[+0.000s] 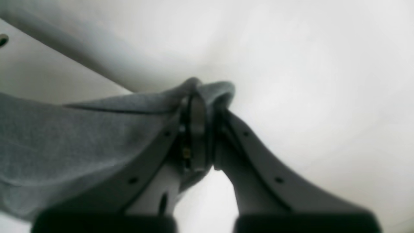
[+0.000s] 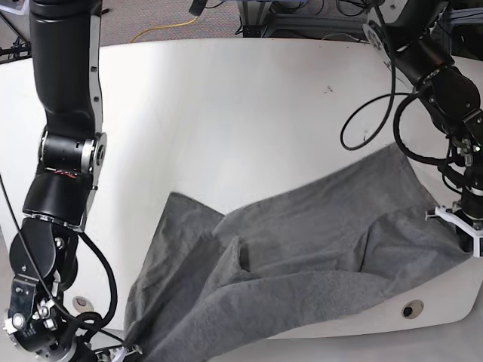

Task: Fold the T-shirt properly
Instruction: 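Lift the shirt with both grippers and stretch it apart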

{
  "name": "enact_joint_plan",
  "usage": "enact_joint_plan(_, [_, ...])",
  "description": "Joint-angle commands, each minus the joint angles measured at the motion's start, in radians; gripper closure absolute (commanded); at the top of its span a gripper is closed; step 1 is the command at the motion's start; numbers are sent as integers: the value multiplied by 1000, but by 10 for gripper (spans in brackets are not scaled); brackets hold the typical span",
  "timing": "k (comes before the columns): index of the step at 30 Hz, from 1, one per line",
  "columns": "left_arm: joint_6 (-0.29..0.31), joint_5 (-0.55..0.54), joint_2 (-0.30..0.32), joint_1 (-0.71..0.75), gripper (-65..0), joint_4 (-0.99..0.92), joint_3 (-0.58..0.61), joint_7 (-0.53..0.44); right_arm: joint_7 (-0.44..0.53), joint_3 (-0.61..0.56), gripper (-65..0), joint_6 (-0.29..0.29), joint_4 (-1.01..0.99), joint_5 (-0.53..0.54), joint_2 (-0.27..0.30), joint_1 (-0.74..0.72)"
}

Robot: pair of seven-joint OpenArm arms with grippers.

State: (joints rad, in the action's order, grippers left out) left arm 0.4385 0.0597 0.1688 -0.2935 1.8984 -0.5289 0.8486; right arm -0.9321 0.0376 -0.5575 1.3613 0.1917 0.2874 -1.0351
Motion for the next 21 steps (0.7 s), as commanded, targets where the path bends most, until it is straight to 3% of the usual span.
enact_joint_plan(1, [-4,-16,47,-69,0,40,3,10,-6,-9,0,4,16,12,29,-78])
enact_joint_plan(6, [0,-13,62,-217,0,49,5,88,-43,-12,0,4,14,13,49,-149])
enact_joint_plan(12, [4,-19,137,-339,0,51,42,223,-89,-12,0,-3,14,13,85,-202])
enact_joint_plan(21, [67,-18,139,-270,0,63,59,285,-123,-5,0,-6,37,24,126,-106])
